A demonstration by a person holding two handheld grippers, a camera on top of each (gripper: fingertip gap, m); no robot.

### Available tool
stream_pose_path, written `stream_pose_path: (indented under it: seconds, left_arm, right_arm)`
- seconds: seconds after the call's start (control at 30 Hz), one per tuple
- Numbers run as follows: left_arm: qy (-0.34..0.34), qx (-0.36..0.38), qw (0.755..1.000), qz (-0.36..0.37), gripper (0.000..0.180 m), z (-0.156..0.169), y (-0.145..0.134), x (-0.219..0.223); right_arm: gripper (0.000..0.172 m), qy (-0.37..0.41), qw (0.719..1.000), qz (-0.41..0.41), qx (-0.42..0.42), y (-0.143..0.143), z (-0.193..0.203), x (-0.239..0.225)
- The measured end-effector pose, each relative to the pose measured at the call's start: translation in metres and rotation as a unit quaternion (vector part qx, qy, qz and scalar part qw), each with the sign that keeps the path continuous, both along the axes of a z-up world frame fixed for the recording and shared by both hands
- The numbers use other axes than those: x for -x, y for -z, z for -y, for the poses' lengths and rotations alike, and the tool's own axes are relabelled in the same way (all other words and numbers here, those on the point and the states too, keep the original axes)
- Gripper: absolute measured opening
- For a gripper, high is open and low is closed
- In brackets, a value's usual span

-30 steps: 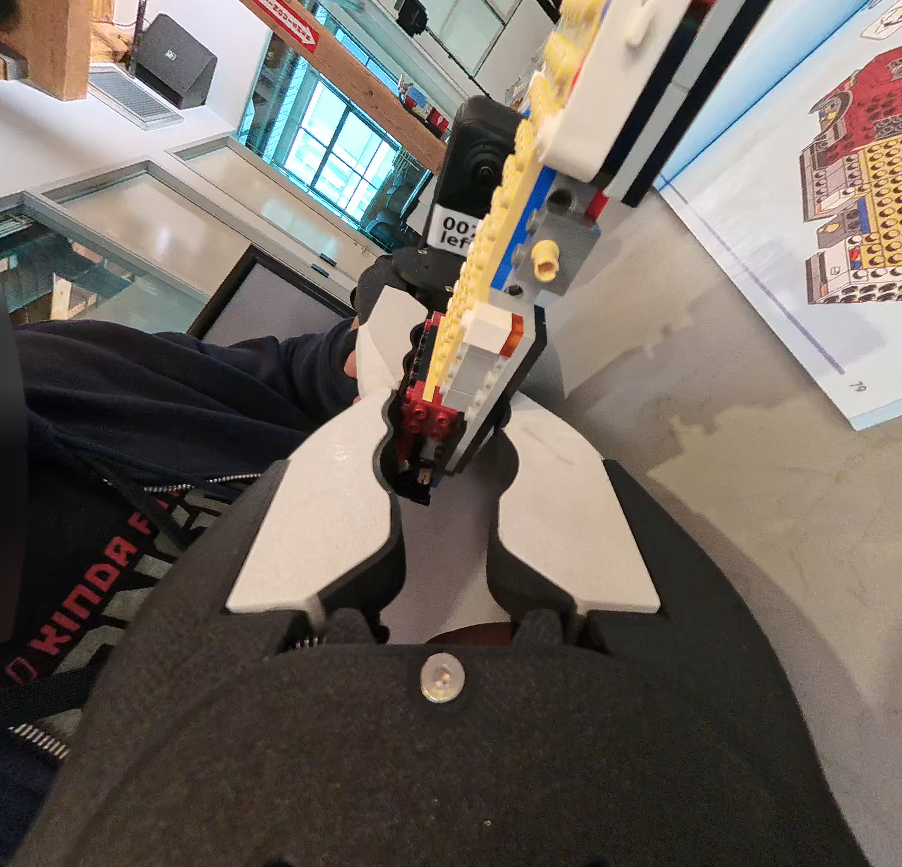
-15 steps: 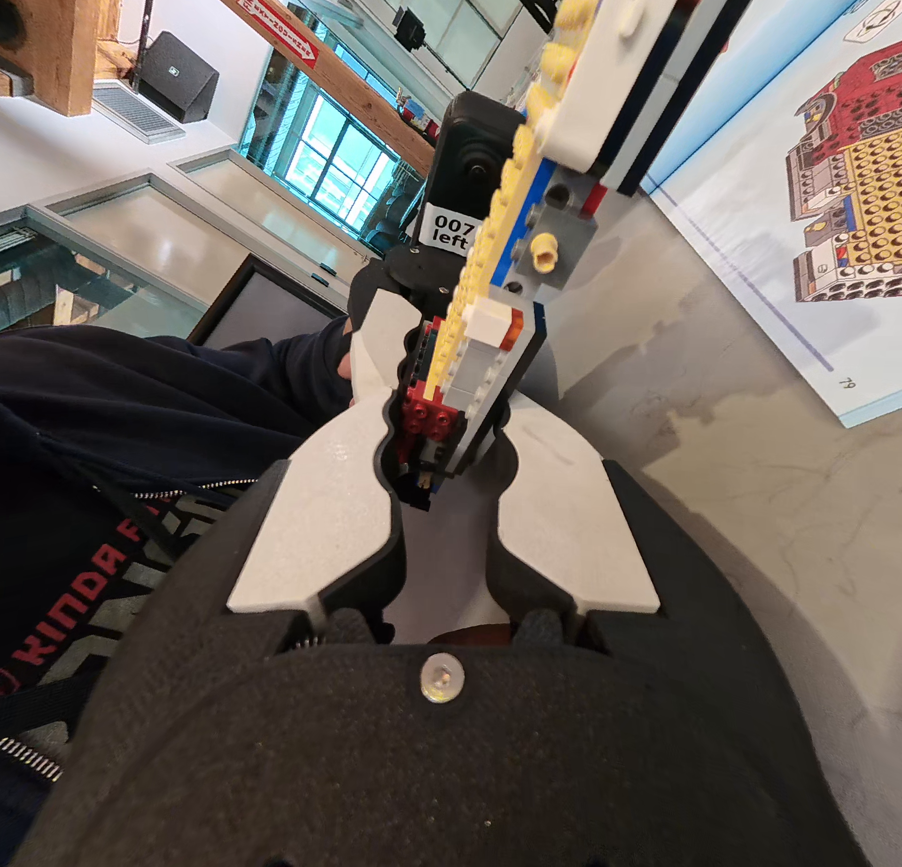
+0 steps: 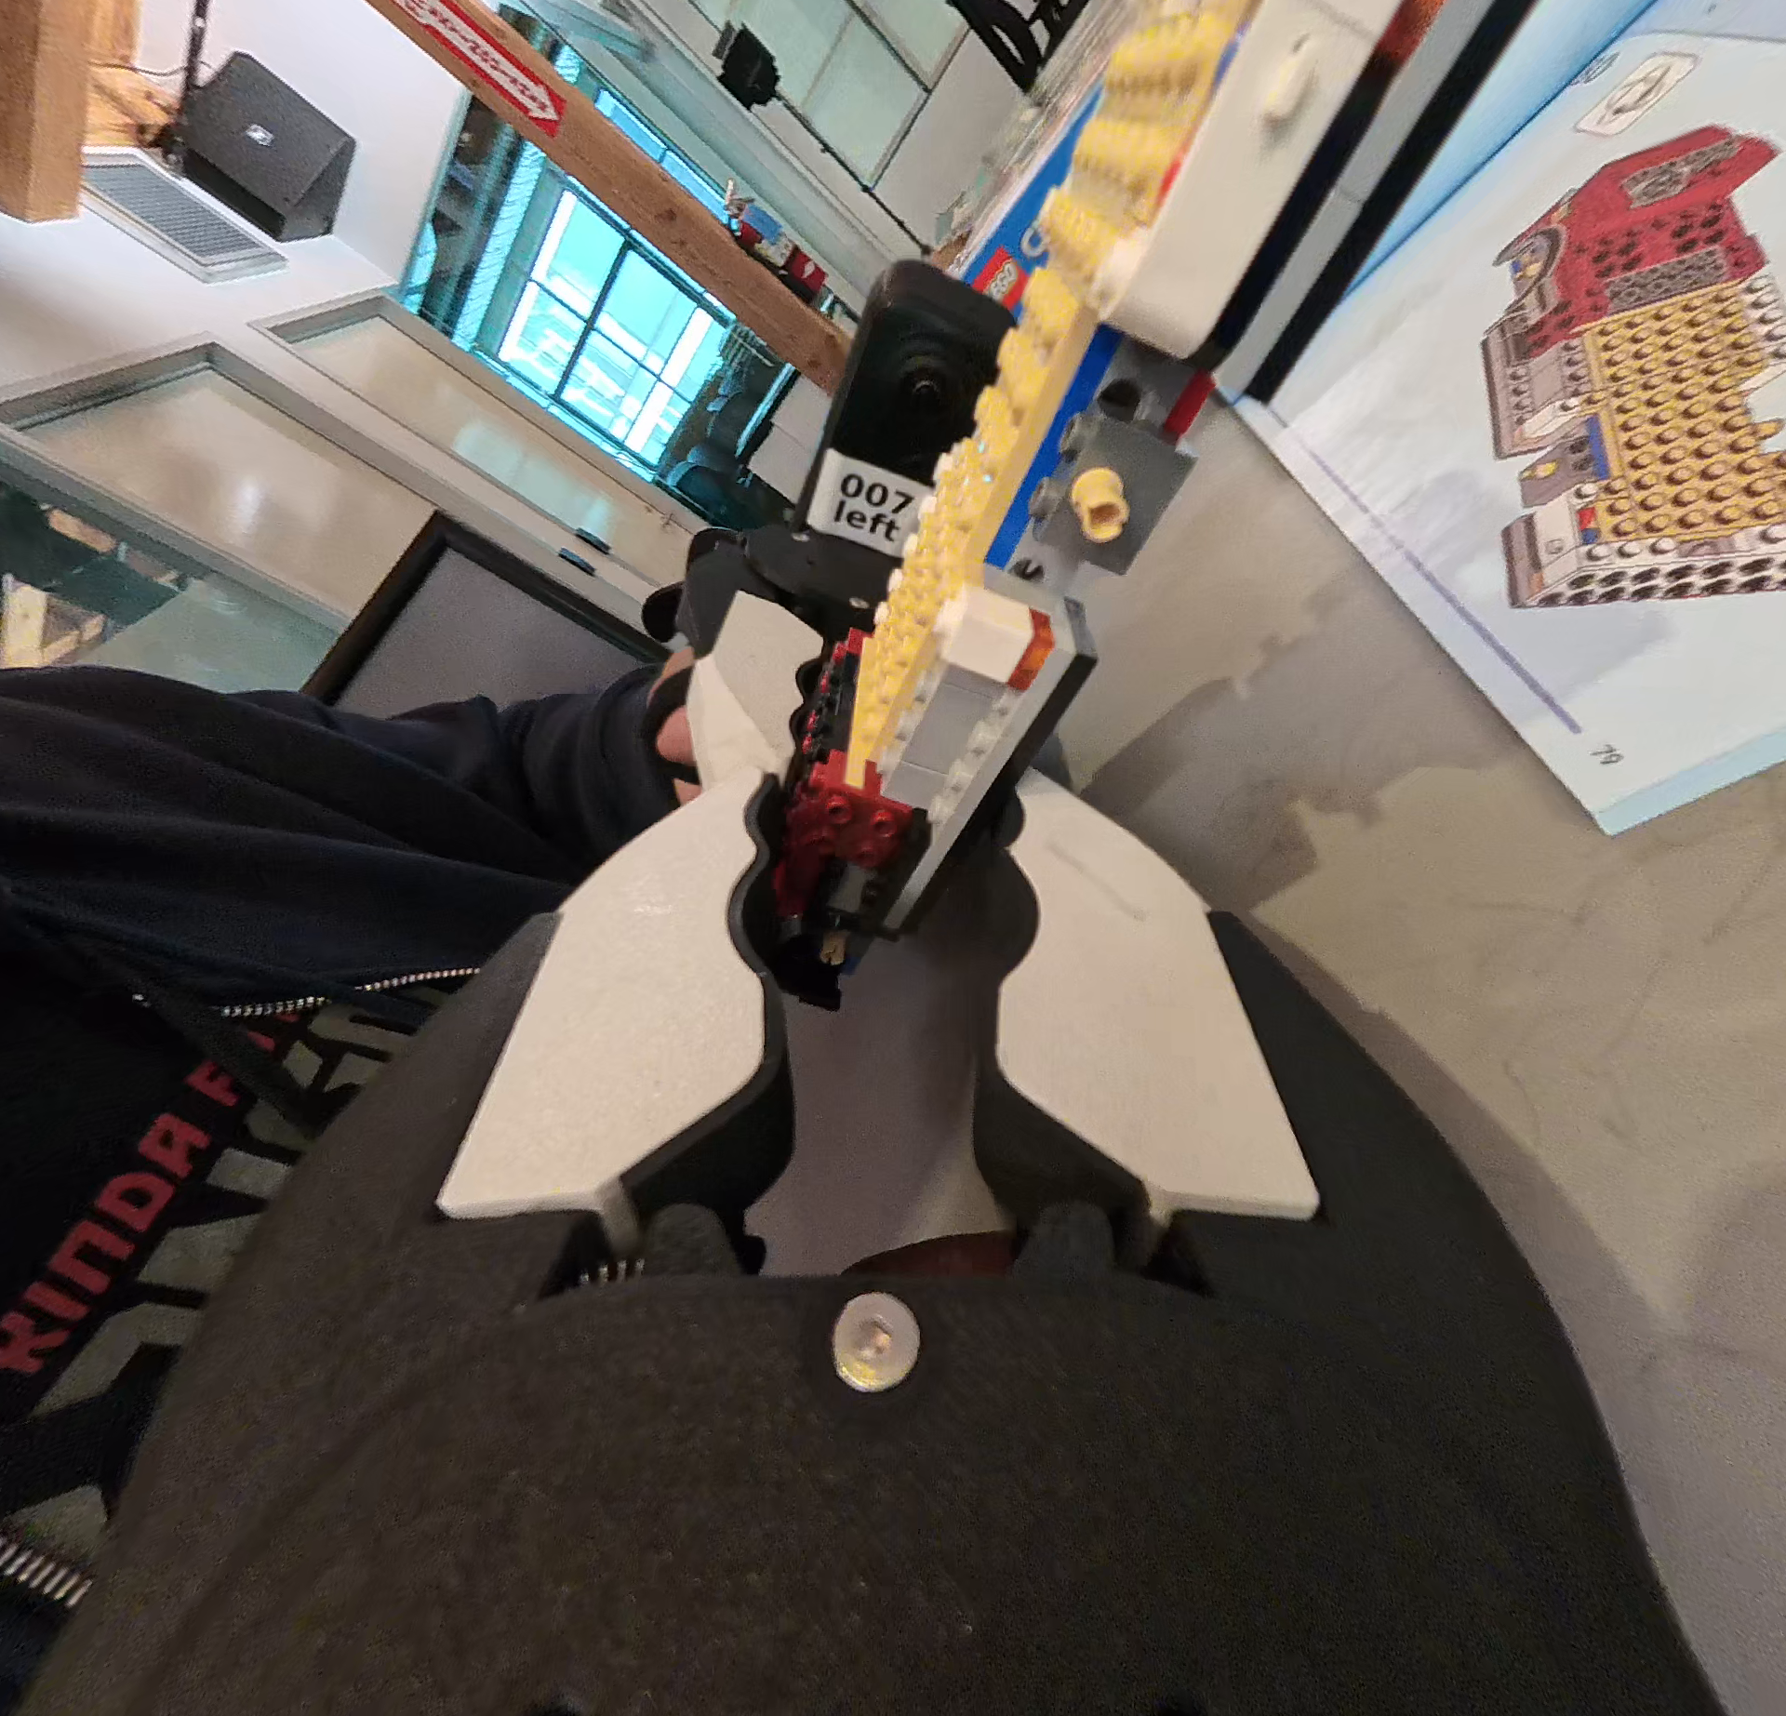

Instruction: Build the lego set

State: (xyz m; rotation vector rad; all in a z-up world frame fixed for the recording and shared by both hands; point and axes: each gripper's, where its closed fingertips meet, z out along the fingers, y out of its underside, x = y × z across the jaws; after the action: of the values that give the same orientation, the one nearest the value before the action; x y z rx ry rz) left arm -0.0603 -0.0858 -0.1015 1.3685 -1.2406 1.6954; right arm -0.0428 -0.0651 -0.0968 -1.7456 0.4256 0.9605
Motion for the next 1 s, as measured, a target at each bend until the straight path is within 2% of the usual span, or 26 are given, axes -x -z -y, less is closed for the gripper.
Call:
stream_pose_path:
  seconds: [0.17,0.33,0.4,0.57,1.0]
  left_arm:
    - [-0.062,0.007,0.998,0.004,0.032,-0.007,-0.001,-0.006]
    - [-0.148,-0.016,0.989,0.024,0.032,-0.004,0.004,-0.008]
    - [-0.174,-0.002,0.984,0.038,0.032,-0.001,-0.002,-0.007]
    - [-0.2,-0.033,0.976,0.075,0.032,0.005,-0.006,-0.002]
    - [-0.187,-0.066,0.975,0.102,0.032,0.008,-0.007,0.0]
  right_arm:
    - [0.063,0.043,0.999,0.011,0.022,-0.005,0.013,-0.006]
    - [0.069,0.048,0.997,0.019,0.057,0.007,0.022,0.019]
    - [0.069,0.052,0.996,0.014,0.066,0.01,0.023,0.029]
    - [0.061,0.065,0.996,-0.01,0.059,0.002,0.028,0.04]
    - [0.04,0.092,0.992,0.049,0.074,-0.007,0.032,0.034]
